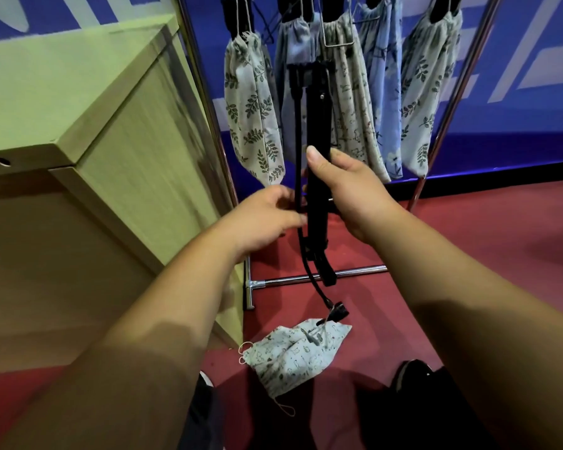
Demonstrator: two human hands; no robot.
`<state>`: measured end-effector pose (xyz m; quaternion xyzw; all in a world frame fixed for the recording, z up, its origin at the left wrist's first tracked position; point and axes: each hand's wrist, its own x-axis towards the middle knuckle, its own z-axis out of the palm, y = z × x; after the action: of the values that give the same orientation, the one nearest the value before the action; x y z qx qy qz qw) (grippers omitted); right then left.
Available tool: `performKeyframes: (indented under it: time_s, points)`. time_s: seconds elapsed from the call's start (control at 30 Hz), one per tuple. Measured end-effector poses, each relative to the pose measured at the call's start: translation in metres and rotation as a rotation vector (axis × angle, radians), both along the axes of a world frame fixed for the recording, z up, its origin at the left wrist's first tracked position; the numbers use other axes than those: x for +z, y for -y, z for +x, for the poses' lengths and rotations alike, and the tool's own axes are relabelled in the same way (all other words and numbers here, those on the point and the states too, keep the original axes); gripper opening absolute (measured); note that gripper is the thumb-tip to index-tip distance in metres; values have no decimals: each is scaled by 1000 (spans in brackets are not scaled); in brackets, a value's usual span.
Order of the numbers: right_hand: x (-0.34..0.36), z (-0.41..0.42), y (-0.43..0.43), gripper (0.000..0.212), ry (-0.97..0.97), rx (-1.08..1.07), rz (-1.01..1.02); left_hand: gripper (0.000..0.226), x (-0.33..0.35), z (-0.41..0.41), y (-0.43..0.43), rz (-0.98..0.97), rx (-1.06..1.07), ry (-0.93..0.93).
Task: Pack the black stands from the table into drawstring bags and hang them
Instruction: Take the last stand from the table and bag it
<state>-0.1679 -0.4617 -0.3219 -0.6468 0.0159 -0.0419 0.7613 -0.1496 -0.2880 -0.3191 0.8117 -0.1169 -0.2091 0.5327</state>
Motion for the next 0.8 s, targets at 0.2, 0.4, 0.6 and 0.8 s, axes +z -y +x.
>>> performKeyframes:
  time_s: [0.2,0.4,0.6,0.8]
  points:
    - [3,2,-3,41,-10,-55,106,23,-24,-4,-6,284,-84,140]
    - [7,8,-3,27,-23,-145,240,26,-35,-3,-5,323,-37,252]
    - [9,12,-3,30,-56,-190,276,38,-43,1,-3,287,-36,205]
    - [2,13,-4,50,-71,-197,218,37,-48,5,-2,290,-113,138]
